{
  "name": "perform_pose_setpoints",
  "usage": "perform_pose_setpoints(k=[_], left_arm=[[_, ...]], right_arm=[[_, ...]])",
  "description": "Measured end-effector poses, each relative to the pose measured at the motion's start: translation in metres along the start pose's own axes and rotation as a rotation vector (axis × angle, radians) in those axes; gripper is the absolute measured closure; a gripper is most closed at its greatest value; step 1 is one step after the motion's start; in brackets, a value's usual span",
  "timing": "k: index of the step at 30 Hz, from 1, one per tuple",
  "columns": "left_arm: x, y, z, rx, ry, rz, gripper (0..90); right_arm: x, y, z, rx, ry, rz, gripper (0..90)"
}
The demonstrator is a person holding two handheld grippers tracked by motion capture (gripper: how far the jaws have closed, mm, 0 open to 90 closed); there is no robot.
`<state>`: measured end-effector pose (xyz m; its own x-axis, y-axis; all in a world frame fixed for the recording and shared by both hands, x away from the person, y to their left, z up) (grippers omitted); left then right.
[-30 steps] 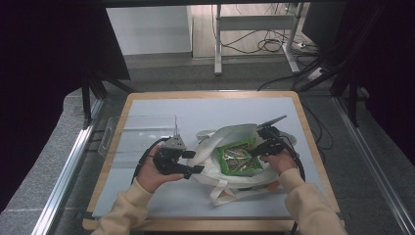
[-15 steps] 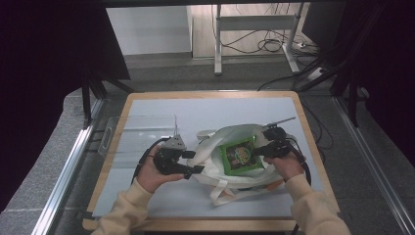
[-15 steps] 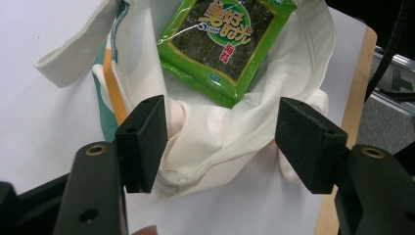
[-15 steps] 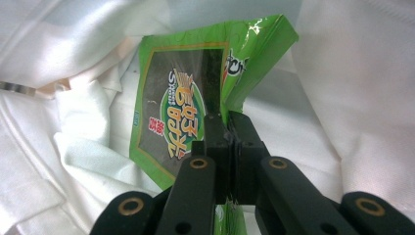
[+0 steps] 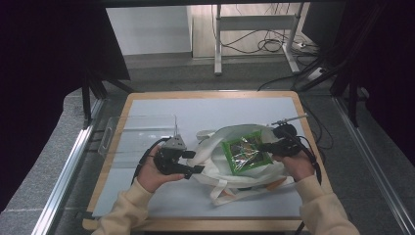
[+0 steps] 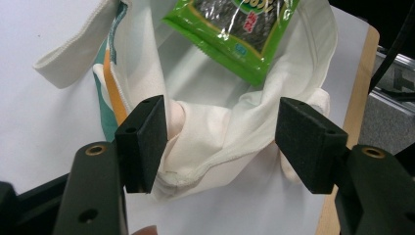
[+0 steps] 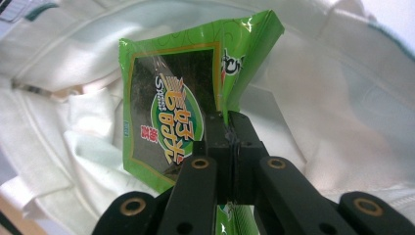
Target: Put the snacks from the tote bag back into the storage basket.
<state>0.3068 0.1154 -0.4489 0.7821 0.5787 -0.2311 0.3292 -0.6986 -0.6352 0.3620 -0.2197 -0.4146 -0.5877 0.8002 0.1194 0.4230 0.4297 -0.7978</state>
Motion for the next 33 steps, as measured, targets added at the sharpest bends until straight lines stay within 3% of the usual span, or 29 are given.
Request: perform_pose_setpoints(k=[16,33], left_arm=[[0.002,-0.001,0.0,-0.002,-0.003,-0.003,36.2],[0.005,-0.006,-0.002,-0.027,-0.013,-0.021,36.4]], right_arm=[[0.004,-0.025,-0.002,-0.088,-0.108,-0.033,87.9],[0.002,-0.03,-0.007,-0.14,-0.189,-0.074,87.9]])
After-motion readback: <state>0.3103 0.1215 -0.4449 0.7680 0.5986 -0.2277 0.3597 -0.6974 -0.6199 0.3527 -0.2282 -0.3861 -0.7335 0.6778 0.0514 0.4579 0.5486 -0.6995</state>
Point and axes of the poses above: each handheld gripper's, and its own axes: y roughly forward along the jaws, z roughly out of its underside, x roughly to its left, the point moved 1 cm from there along y, roughly forward along the jaws, and after that the axes turned 6 degrees about -y, right-handed, at the moved point
